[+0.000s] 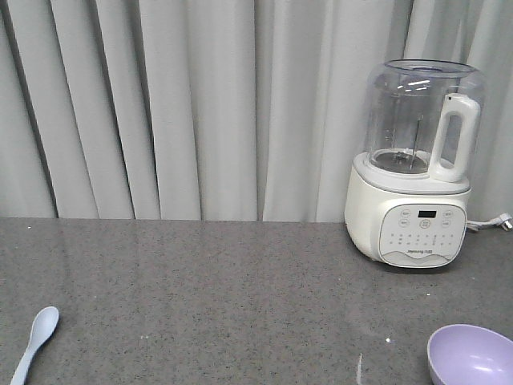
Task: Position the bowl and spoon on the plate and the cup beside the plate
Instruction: 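Drive the base toward the counter with the white spoon and lavender bowl, then lower the left gripper and grasp the white spoon by its handle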
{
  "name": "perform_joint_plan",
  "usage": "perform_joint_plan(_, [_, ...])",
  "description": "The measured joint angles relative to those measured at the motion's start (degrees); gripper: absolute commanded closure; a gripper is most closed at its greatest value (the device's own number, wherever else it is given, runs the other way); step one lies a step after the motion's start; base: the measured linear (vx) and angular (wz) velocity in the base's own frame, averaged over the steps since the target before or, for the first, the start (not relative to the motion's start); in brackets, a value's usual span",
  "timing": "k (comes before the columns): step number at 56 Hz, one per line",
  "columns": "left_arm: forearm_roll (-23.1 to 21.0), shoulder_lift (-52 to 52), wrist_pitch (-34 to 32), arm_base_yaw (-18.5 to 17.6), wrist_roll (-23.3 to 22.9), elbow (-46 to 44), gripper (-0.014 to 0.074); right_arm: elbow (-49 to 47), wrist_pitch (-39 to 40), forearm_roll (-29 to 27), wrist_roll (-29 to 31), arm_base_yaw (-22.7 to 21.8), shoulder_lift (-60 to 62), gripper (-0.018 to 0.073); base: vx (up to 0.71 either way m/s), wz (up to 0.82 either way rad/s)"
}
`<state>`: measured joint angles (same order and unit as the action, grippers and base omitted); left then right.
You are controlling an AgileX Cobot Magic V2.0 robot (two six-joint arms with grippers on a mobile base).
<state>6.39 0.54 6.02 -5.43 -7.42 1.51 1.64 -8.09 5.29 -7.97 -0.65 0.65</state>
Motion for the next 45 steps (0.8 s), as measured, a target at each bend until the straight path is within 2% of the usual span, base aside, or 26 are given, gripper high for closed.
perform_joint_plan(4, [0.0,0.0,-3.36,0.0,-1.14,0.0,0.0602,0.21,3.1,0.0,0.0,0.0,0.0,0.0568,0.0,0.0])
perform_joint_plan(9, [-0.59,0.0,-11.36,0.0,-3.63,-0.06,0.0602,0.03,9.53,0.0,0.0,0.0,0.0,0.0568,0.0,0.0])
perform_joint_plan(14, [-0.72,0.0,-16.62,0.0,-6.48,-3.05,0.0602,-5.11,10.12,0.7,0.38,0.0,0.0,0.0568,0.0,0.0])
perform_joint_plan(21, [-0.55,-2.23,-14.27,0.0,-7.9,-16.55,0.0602,-20.89,7.74,4.98,2.6,0.0,-4.21,0.0568,0.0,-0.01])
perform_joint_plan(30, [2.06,-18.66,-10.22,0.0,-0.66,-36.42,0.0602,-38.98,3.43,9.44,3.72,0.0,-20.69,0.0568,0.0,0.0])
perform_joint_plan(36, [2.16,-31.11,-9.08,0.0,0.9,-41.36,0.0602,-43.66,3.08,9.53,3.74,0.0,-32.68,0.0568,0.0,0.0])
perform_joint_plan(45, [2.1,-43.59,-7.11,0.0,1.11,-41.74,0.0581,-44.06,1.27,9.11,3.15,0.0,-44.61,0.0559,0.0,0.0])
